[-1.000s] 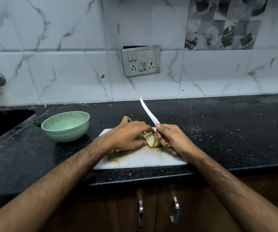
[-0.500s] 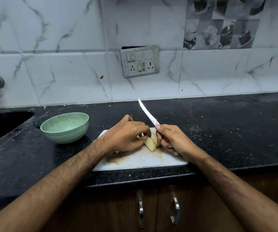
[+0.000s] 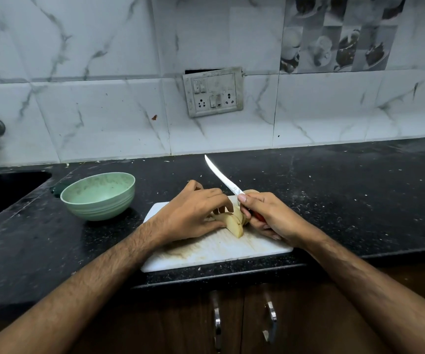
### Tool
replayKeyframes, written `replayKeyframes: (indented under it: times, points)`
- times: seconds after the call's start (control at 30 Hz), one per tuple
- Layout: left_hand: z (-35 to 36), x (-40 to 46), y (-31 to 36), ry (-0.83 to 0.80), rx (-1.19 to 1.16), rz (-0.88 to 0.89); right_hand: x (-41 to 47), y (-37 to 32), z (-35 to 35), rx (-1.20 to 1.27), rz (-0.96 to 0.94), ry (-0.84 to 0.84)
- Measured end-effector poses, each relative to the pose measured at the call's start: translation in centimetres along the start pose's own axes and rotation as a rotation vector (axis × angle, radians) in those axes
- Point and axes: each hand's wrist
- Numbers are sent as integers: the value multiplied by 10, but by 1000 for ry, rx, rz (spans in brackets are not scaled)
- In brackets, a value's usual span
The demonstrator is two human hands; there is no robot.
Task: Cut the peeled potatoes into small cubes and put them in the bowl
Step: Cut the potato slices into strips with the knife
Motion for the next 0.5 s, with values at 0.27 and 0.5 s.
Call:
replayKeyframes:
  times: [0.27,0.5]
  points:
    - [-1,-1,7,-38,-13,46,-9,1,1,15,14,11]
    - [-10,-6,17,59,61,80,-9,2,2,60,42,59]
Point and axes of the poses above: each hand's wrist, its own x-axis towards the middle knuckle, its own z-axis out of the palm, y = z × x, and after that the axes turned 11 degrees about -x, right-handed
